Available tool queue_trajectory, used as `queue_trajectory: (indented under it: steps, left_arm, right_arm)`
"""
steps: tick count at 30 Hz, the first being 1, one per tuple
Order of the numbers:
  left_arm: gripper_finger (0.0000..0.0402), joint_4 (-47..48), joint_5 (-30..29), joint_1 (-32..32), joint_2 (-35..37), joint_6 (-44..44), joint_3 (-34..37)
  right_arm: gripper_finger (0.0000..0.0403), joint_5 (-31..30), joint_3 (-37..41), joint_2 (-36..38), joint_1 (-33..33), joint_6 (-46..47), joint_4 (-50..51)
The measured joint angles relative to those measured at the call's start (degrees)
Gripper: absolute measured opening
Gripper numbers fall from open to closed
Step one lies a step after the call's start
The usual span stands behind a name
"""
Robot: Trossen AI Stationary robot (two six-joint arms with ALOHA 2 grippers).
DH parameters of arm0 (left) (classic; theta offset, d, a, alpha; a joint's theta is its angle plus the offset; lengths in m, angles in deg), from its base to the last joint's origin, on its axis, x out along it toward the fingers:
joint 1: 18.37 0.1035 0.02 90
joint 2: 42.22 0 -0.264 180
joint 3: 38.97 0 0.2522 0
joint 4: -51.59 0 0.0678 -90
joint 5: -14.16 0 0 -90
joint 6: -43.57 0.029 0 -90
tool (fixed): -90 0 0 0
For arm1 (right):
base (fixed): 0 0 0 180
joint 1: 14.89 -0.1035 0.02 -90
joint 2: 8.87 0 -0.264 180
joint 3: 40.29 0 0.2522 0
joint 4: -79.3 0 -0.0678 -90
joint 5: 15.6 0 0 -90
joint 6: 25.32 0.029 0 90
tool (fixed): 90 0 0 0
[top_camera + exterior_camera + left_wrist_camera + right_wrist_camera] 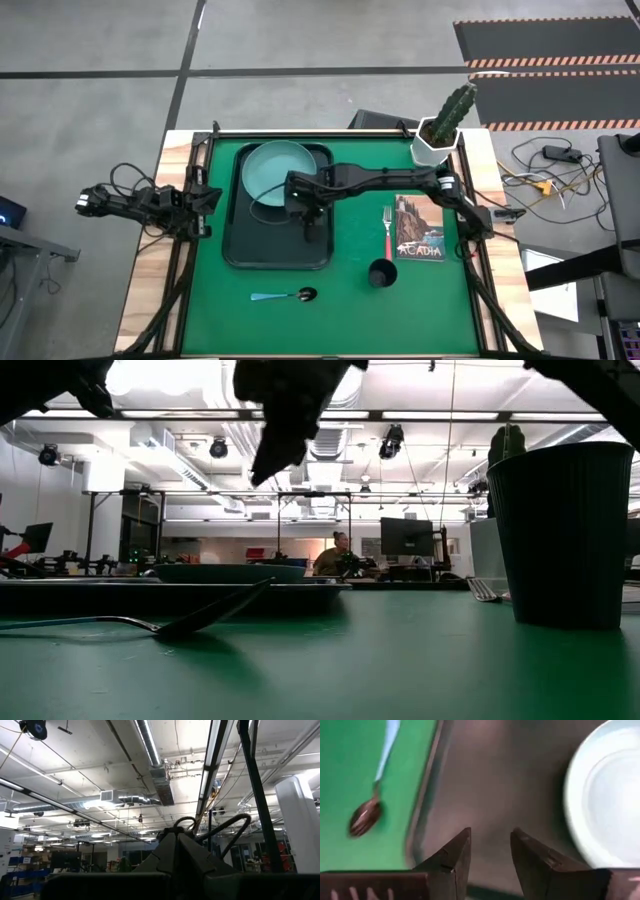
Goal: Pick and place plate/cup/fork/spoon on tray
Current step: Put the blue cup on the black serving tray to the bottom left of the green plate
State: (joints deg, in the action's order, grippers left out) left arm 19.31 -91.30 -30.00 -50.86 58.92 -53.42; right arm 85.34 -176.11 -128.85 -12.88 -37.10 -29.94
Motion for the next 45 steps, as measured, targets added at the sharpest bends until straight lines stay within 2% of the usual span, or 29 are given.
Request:
queue_trajectory:
  steps: [2,7,14,22,27,30,35,38,42,45]
  left_arm:
    - [0.0000,0.04,-0.02,-0.01,-0.07,-0.02,0.02]
    - [0.0000,0.13,-0.01,-0.01,-0.11,-0.04,0.07]
    - [0.0000,-0.01,0.00,-0.01,-1.08,-0.07,0.09]
    - [0.0000,-0.02,0.00,-0.01,-2.60,-0.09,0.09]
    - [0.0000,0.01,0.00,-0.03,-4.09,-0.39,0.12]
    - [0.0000,0.13,0.00,-0.03,-5.71,-5.28,0.16]
    - [0.0000,-0.19,0.00,-0.03,-9.36,-13.47,-0.13]
    - [0.0000,-4.48,0.00,-0.03,-13.32,-16.73,-0.52]
    - [0.0000,-13.48,0.00,-0.03,-21.10,-18.82,-2.12]
    - [0.0000,-16.89,0.02,-0.03,-28.41,-19.57,-5.18]
  right_arm:
    - [0.0120,0.02,1.74,1.76,-1.13,0.55,1.70]
    - [0.0110,-0.04,11.09,8.53,-4.38,3.04,-1.26]
    - [0.0101,-0.71,29.54,21.61,-8.99,8.26,-13.73]
    - [0.0093,-11.20,53.27,40.04,-15.72,14.60,-29.27]
    - [0.0086,-12.05,67.63,51.18,-18.74,14.79,-41.70]
    - [0.0080,-13.39,74.45,56.87,-19.28,14.84,-46.74]
    - [0.0069,-14.90,82.26,65.17,-19.27,13.13,-49.82]
    - [0.0068,-17.15,84.81,69.69,-19.27,9.48,-51.16]
    - [0.0067,-17.62,87.68,75.27,-19.25,1.96,-55.76]
    - [0.0065,-17.53,89.07,79.07,-19.25,-2.23,-59.53]
